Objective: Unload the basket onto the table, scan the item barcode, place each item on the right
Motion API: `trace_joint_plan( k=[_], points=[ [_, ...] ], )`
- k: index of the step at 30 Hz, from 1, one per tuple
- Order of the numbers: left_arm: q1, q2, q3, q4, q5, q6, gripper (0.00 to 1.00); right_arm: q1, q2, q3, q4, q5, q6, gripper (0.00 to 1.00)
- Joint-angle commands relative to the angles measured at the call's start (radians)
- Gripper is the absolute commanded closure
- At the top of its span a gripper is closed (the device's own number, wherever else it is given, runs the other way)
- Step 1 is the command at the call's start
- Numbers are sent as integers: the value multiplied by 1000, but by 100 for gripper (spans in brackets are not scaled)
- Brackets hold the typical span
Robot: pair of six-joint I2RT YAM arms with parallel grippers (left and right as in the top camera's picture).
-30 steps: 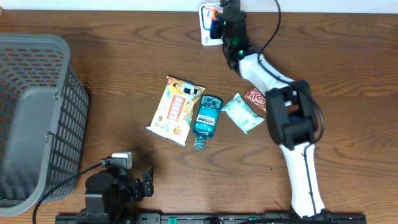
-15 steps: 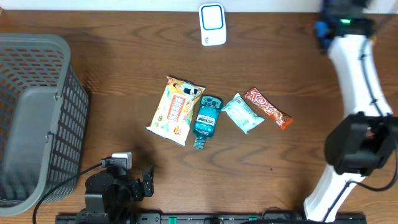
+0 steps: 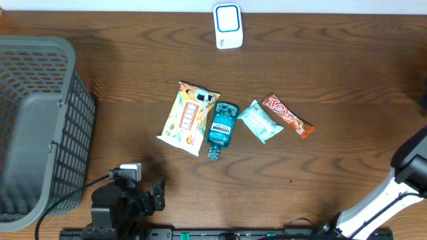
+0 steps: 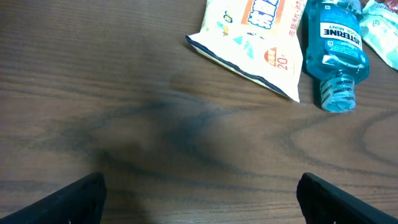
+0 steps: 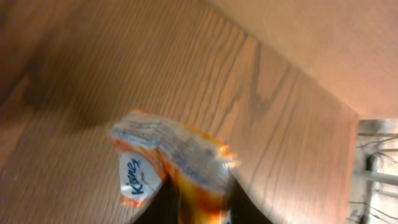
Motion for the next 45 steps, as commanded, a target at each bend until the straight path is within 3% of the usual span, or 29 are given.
trace_joint_plan(
  k=[1, 2, 9, 16, 20, 29, 35, 39, 43, 45],
  points=[
    [-2, -2, -9, -32, -2, -5, 2, -29, -55, 25, 2, -147, 22, 47],
    [-2, -2, -9, -32, -2, -5, 2, -33, -74, 25, -1, -190, 21, 37],
    [-2, -2, -9, -32, -2, -5, 2, -8, -234, 25, -29, -484, 23, 1],
    [-2, -2, -9, -31, -2, -5, 2, 87, -370, 24, -155, -842, 41, 1],
    [-2, -2, -9, -32, -2, -5, 2, 217, -365, 18, -220, -1021, 32, 1],
    [-2, -2, -9, -31, -2, -5, 2, 539, -324, -55, -330, -1075, -718, 3],
    [-2, -2, -9, -32, -2, -5, 2, 722, -324, -272, -76, -914, -814, 19],
    [-2, -2, -9, -32, -2, -5, 2, 798, -324, -450, 108, -630, -814, 18],
    [-2, -2, -9, -32, -2, -5, 2, 820, -324, -573, 254, -586, -814, 19],
    [-2, -2, -9, -32, -2, -5, 2, 819, -324, -628, 342, -585, -814, 27]
  ],
)
